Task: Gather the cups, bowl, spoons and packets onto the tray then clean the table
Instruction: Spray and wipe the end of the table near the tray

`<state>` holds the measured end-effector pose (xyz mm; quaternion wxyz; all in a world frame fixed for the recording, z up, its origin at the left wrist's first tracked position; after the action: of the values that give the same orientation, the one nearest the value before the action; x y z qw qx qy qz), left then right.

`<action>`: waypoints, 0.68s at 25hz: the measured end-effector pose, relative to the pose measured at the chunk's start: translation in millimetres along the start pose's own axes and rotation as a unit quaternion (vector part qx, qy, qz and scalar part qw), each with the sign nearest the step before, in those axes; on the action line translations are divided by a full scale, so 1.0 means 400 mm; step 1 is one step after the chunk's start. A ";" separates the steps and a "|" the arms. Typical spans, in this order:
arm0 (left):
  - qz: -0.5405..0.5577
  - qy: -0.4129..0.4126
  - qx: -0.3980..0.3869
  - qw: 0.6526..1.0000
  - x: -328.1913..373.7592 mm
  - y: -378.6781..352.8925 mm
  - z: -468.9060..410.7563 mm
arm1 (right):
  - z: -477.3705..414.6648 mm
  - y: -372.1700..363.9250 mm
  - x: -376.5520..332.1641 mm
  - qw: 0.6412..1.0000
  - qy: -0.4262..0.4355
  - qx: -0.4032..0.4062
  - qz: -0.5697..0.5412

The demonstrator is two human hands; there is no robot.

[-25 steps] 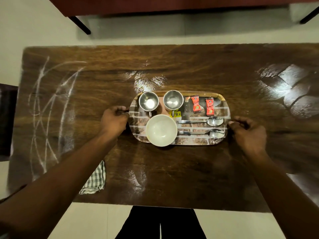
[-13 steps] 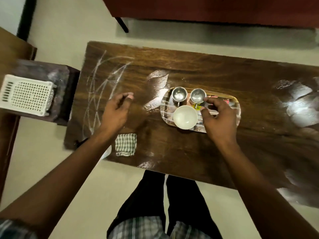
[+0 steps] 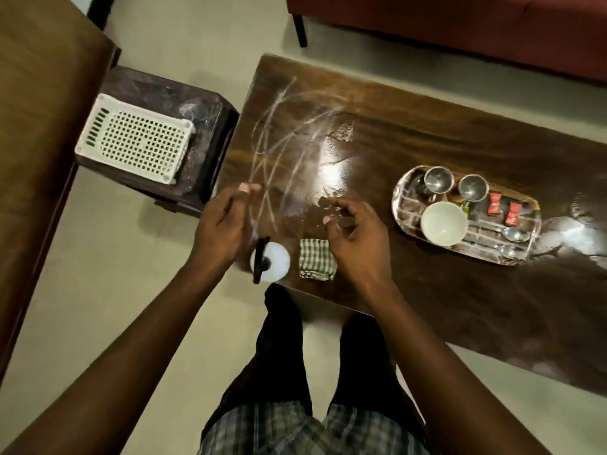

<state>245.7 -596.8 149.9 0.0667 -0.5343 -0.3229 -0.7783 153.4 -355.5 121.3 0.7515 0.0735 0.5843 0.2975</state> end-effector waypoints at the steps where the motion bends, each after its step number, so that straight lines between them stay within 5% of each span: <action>1: 0.010 0.018 0.007 1.000 -0.053 0.029 -0.001 | 0.004 -0.037 0.009 1.000 -0.005 -0.003 0.008; 5: -0.056 0.029 -0.078 0.995 -0.263 0.052 -0.003 | 0.018 -0.176 0.118 0.995 -0.050 -0.043 0.070; 10: -0.098 -0.129 -0.316 0.935 -0.401 -0.121 0.080 | 0.052 -0.313 0.324 0.950 -0.083 -0.170 0.249; 13: -0.060 -0.106 -0.294 0.948 -0.444 -0.195 0.078 | 0.075 -0.367 0.416 0.907 -0.050 -0.210 0.362; 17: -0.021 -0.165 -0.219 0.962 -0.419 -0.215 0.043 | 0.073 -0.372 0.408 0.905 0.006 -0.140 0.402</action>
<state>291.0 -560.1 -30.1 -0.1225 -0.6495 -0.1628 -0.7325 256.9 -382.5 -74.2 0.5670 0.1945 0.4624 0.6534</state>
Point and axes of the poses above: each hand's wrist, its own z-axis away from the middle knuckle, its own y-axis out of the back of the hand, x = y × z, the point moved 10 cm from there along -z, towards the middle knuckle, and after that the axes turned 7 degrees about -y, right-handed, at the moved point
